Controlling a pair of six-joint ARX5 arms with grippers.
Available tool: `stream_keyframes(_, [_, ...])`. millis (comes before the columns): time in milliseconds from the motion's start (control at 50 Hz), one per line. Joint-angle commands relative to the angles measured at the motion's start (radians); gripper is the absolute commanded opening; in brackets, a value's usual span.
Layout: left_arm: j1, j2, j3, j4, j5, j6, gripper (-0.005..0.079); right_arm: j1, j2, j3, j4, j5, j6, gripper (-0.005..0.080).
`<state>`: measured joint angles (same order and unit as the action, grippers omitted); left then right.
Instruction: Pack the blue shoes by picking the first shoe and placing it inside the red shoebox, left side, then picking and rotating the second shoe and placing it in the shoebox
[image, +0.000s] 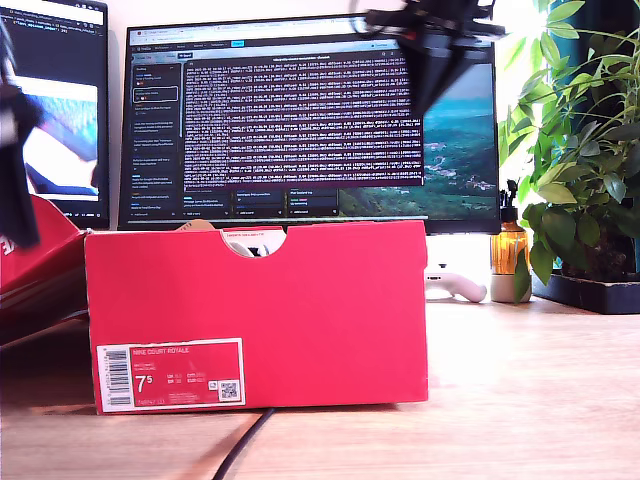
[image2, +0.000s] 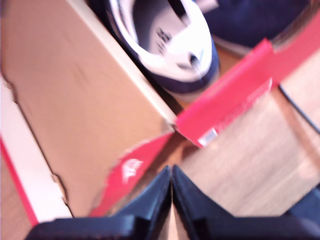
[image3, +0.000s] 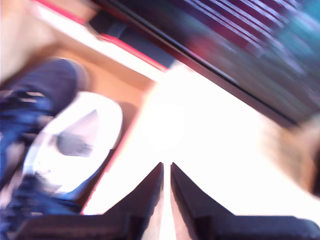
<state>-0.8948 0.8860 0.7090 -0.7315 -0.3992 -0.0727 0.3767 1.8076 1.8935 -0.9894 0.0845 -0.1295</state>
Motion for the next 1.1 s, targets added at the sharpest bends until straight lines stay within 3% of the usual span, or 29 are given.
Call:
stream_keyframes(0, [0.0, -0.025, 0.011, 0.014, -0.007, -0.006, -0.0016, -0.011, -0.042, -0.055, 0.007, -0.006, 0.008, -0.001])
stream_keyframes(240, [0.013, -0.098, 0.01, 0.112, -0.06, -0.006, -0.0016, -0.077, -0.211, -0.307, 0.175, -0.002, 0.032, -0.001])
stream_keyframes(500, [0.088, -0.151, -0.06, 0.4, -0.053, 0.04, -0.0016, -0.169, -0.469, -0.661, 0.417, 0.006, 0.023, -0.001])
stream_keyframes(560, [0.114, -0.168, -0.09, 0.459, -0.012, 0.064, -0.0016, -0.197, -0.522, -0.728, 0.464, 0.002, 0.016, -0.001])
stream_keyframes(720, [0.237, -0.189, -0.148, 0.593, 0.206, 0.119, -0.0016, -0.267, -0.64, -0.876, 0.558, -0.033, -0.005, -0.001])
stream_keyframes(1080, [0.618, -0.188, -0.168, 0.654, 0.524, 0.105, -0.0016, -0.321, -0.885, -1.185, 0.74, -0.05, 0.002, -0.001])
